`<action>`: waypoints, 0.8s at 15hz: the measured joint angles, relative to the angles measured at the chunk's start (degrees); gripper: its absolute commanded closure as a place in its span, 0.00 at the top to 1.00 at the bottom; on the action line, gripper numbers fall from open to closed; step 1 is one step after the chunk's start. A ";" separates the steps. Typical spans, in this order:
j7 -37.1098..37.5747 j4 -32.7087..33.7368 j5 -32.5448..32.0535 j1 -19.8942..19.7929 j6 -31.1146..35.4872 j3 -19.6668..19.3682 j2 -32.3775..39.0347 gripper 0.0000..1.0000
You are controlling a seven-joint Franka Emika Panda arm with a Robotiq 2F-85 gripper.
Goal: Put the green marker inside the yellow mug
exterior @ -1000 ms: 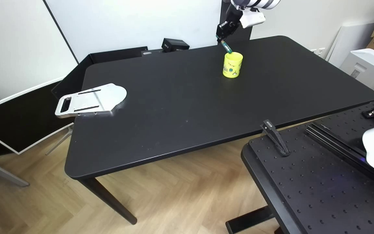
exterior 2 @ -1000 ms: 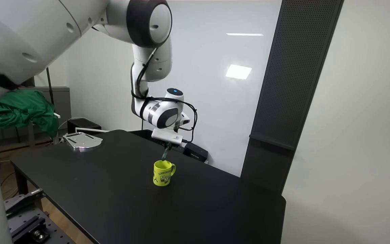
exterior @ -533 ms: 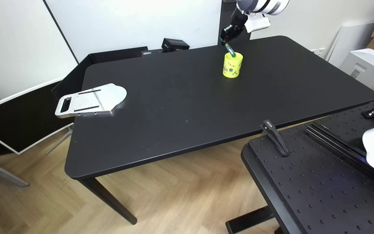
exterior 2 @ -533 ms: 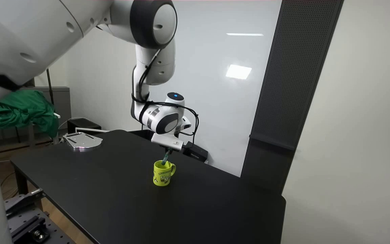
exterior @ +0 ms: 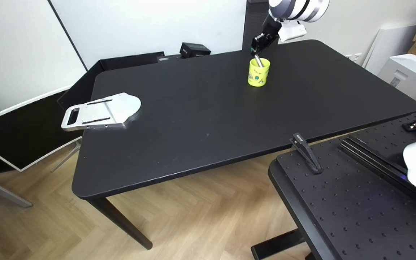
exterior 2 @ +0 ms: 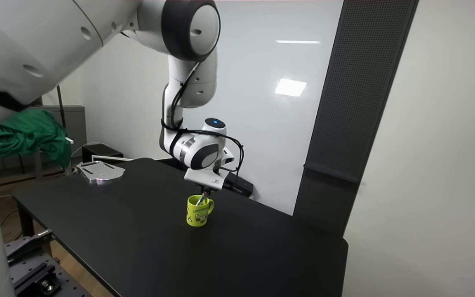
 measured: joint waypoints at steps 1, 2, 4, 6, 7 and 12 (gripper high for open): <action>0.02 -0.14 -0.13 -0.09 0.00 0.00 0.06 0.70; 0.02 -0.24 -0.18 -0.13 0.00 -0.01 0.09 0.77; 0.04 -0.30 -0.23 -0.14 -0.02 -0.01 0.09 0.91; 0.20 -0.28 -0.32 -0.08 -0.13 0.00 0.07 0.99; 0.35 -0.22 -0.37 -0.06 -0.31 0.00 -0.01 1.00; 1.35 0.16 -0.52 0.29 -3.89 -0.62 -2.11 1.00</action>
